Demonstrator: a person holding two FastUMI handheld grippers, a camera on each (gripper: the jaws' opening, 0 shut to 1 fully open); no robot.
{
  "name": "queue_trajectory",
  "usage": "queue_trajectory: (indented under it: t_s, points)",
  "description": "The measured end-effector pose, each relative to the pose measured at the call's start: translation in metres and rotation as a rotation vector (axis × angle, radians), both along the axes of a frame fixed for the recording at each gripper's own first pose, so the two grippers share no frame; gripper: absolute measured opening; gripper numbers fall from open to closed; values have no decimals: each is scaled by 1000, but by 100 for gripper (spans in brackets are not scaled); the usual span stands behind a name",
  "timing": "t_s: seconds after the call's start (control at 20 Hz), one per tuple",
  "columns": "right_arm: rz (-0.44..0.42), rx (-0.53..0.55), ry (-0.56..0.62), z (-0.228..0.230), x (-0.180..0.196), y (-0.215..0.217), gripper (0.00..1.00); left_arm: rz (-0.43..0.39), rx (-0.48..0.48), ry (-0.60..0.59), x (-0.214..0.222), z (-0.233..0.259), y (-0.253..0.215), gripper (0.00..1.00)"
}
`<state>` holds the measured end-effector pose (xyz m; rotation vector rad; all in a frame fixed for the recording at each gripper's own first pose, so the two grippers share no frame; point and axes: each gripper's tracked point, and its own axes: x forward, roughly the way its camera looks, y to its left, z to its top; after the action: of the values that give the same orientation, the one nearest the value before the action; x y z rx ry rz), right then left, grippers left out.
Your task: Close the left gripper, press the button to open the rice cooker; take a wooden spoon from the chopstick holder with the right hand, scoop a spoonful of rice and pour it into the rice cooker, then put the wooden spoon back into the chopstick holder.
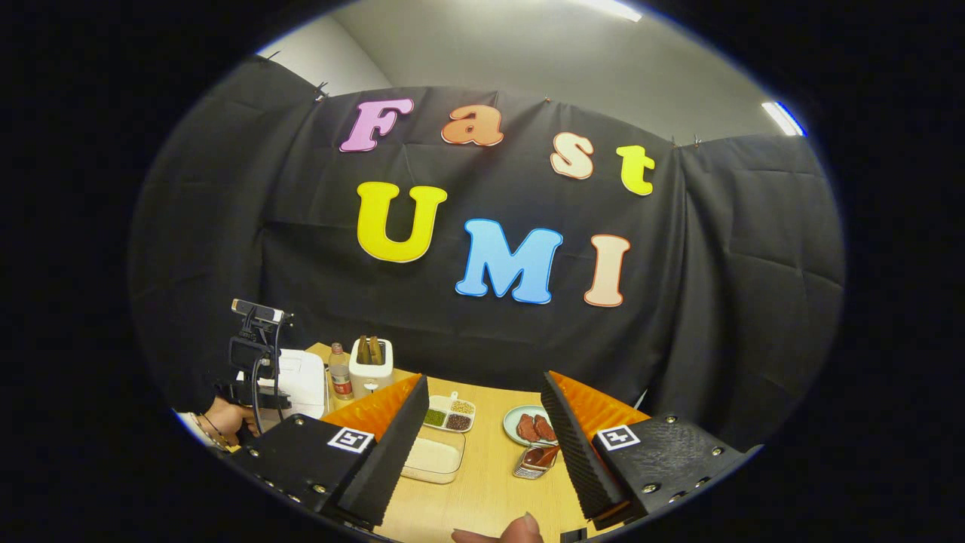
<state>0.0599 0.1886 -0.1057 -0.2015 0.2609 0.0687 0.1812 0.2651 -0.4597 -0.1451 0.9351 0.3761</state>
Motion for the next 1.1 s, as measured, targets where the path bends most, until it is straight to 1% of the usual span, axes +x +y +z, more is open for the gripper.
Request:
queue_trajectory:
  t_s: [0.05,0.1,0.3,0.35,0.45,0.5,0.65,0.8,0.95,1.1]
  points:
    - [-2,9,-7,2,-2,0,92,11,-28,-5,1,0,2,9]
    - [-3,18,-10,2,-5,0,92,22,-39,-43,3,6,3,9]
    - [-16,25,3,-8,-13,-13,92,10,41,-281,6,70,4,9]
    - [-19,29,5,-9,-12,-18,92,8,28,-303,-3,82,-4,8]
    - [-26,52,17,-15,-8,-28,92,6,-6,-309,-22,90,-12,9]
    - [-29,66,25,-19,-7,-34,92,6,-8,-326,-27,93,-13,9]
    - [-28,88,27,-24,1,-54,92,-10,32,-395,-39,120,-17,8]
    - [-24,114,36,-39,13,-80,92,-21,78,-444,-57,151,-28,9]
    - [-25,158,67,-65,35,-113,92,-19,140,-470,-71,178,-39,9]
    - [-47,180,78,-91,63,-157,92,-10,187,-482,-86,200,-59,9]
